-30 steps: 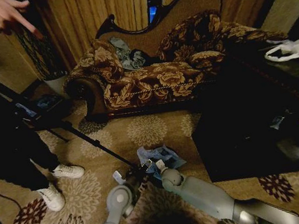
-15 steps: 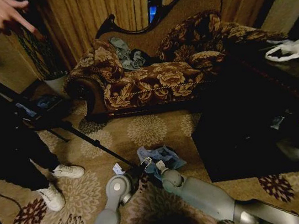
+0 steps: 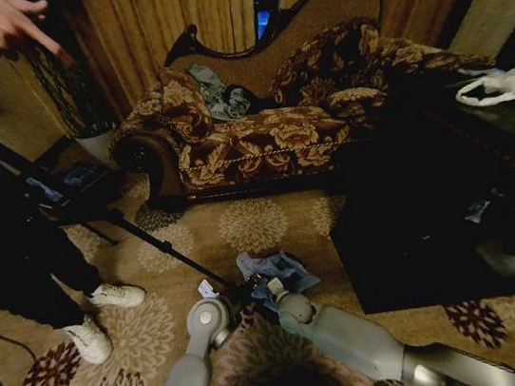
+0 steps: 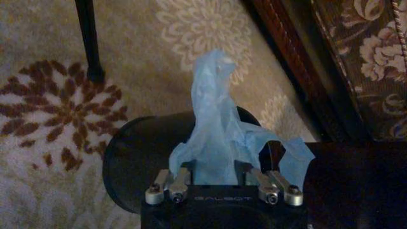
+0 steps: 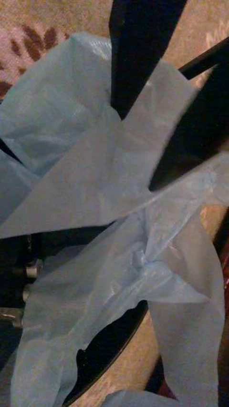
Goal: Place a garbage bag over the trash bin.
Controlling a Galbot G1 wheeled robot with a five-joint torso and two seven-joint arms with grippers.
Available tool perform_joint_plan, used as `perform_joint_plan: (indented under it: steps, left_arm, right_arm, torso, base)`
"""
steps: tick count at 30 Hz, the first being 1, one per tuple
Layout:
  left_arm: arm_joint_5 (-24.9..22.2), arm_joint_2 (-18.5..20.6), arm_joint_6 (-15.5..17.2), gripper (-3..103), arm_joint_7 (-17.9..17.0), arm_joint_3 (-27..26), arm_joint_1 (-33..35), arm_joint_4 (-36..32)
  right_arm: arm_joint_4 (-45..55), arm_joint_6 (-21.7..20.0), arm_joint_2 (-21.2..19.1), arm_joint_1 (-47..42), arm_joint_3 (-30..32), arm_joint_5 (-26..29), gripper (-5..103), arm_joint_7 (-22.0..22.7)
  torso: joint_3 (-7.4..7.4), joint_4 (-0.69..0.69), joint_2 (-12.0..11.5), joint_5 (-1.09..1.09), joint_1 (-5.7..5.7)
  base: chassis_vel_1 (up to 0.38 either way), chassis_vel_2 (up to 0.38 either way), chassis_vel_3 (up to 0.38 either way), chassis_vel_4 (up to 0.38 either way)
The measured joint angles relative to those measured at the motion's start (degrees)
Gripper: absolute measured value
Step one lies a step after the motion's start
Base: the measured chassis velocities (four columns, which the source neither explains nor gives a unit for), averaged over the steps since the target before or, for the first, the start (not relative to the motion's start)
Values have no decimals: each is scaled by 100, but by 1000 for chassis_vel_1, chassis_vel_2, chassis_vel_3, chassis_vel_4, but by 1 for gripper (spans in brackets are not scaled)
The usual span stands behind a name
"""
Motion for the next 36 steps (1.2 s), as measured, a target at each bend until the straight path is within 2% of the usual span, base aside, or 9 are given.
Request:
perform_joint_plan:
  steps: [5, 15, 17, 19, 20, 25, 29, 32, 36]
  left_arm:
    - [11, 4, -21, 18, 73, -8, 50, 11]
    - [117, 30, -108, -2, 222, -8, 169, -127]
    - [107, 37, -100, 8, 142, -7, 189, -279]
    - [94, 39, -98, 8, 105, -11, 187, -321]
    - [67, 41, -96, 18, 30, -16, 164, -377]
    - [-441, 34, -116, 34, -373, -40, -106, -352]
    - [-890, -9, -226, 45, -830, -45, -396, -170]
    - [-1477, -65, -460, 62, -1634, -28, -717, -81]
    - [-1780, -109, -578, 78, -2040, -28, -840, -38]
  right_arm:
    - [-13, 22, -5, 17, -15, -13, 100, 2]
    - [-36, 31, 0, 14, -23, -55, 100, 6]
    - [-38, 34, -1, 14, -27, -58, 100, 7]
    - [-39, 34, -1, 15, -30, -58, 100, 8]
    - [-41, 34, -3, 17, -36, -58, 100, 8]
    - [-54, 44, -3, 21, -68, -61, 100, 10]
    - [-58, 56, -3, 30, -93, -61, 100, 15]
    - [-78, 82, -5, 38, -120, -65, 100, 24]
    - [-85, 98, -5, 48, -133, -64, 100, 44]
  torso:
    - [0, 0, 0, 0, 0]
    - [0, 1, 0, 0, 0]
    - [0, 1, 0, 0, 0]
    - [0, 1, 0, 0, 0]
    - [0, 1, 0, 0, 0]
    - [0, 0, 0, 0, 0]
    - [0, 0, 0, 0, 0]
    - [0, 0, 0, 0, 0]
    - [0, 0, 0, 0, 0]
  base:
    - [0, 0, 0, 0]
    - [0, 0, 0, 0]
    - [0, 0, 0, 0]
    - [0, 0, 0, 0]
    - [0, 0, 0, 0]
    - [0, 0, 0, 0]
    - [0, 0, 0, 0]
    - [0, 0, 0, 0]
    - [0, 0, 0, 0]
